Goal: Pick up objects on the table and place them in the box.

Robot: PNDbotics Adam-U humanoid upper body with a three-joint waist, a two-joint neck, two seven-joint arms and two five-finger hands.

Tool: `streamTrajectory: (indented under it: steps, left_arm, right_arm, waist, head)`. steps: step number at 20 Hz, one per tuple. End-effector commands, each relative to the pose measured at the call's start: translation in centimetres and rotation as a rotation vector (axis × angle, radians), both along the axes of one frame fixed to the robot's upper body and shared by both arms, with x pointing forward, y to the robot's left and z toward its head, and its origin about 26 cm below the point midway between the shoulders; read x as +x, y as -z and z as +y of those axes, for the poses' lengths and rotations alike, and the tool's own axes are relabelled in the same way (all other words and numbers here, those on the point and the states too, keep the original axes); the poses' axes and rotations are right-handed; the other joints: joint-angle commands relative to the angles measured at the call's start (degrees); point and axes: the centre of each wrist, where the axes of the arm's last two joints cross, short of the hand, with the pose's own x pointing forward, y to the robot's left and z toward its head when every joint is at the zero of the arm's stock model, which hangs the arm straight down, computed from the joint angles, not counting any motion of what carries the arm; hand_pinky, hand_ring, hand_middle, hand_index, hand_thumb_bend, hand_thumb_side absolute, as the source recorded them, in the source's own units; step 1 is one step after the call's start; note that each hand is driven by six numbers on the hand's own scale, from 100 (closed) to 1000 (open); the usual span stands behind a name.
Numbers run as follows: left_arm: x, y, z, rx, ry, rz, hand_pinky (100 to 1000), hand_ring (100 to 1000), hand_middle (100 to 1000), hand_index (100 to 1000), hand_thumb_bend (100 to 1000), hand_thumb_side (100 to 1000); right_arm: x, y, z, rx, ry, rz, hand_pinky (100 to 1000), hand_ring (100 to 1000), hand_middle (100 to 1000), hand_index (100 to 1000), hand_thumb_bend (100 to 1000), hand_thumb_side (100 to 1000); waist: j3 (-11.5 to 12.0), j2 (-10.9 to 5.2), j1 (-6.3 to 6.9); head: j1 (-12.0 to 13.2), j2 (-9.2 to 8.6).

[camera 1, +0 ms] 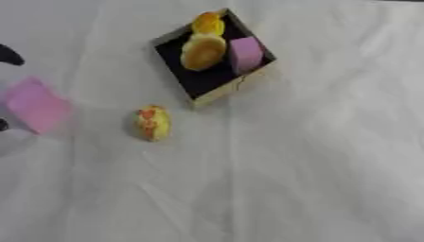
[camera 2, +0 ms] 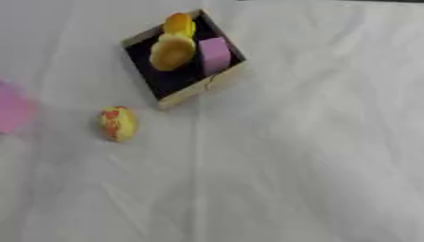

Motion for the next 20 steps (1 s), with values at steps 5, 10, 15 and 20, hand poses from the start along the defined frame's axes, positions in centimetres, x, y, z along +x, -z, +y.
streamTrajectory:
  steps: [5, 10, 15, 20]
  left_arm:
    - [0.4, -1.4, 0.1, 0.081, 0.01, -0.019, 900, 889, 848, 918, 589, 127]
    - [1.1, -1.3, 0.2, 0.116, 0.0, -0.01, 900, 891, 848, 908, 622, 171]
    - [1.8, -1.0, -0.1, 0.137, 0.006, -0.018, 895, 888, 844, 898, 633, 193]
    - [2.6, -0.6, -0.3, 0.171, 0.003, -0.022, 892, 890, 848, 899, 655, 212]
  right_arm:
    - [-0.4, -0.6, 0.2, -0.011, -0.017, 0.0, 999, 992, 729, 821, 100, 451]
    - [-0.3, -0.4, 0.2, -0.015, -0.031, 0.013, 1000, 992, 725, 820, 100, 456]
    - [-0.3, -0.3, 0.2, -0.014, -0.036, 0.026, 1000, 993, 723, 819, 100, 458]
    - [-0.3, -0.1, 0.2, -0.01, -0.038, 0.035, 1000, 993, 721, 818, 100, 458]
  waist:
    - [-0.21, -3.27, 0.98]
    - [-0.32, -3.38, 0.86]
    - [-0.42, -3.28, 0.82]
    - [-0.7, -3.1, 0.84]
  head:
    - [0.2, 0.07]
    - [0.33, 0.0]
    - [0.49, -0.18]
    - [0.73, -0.26]
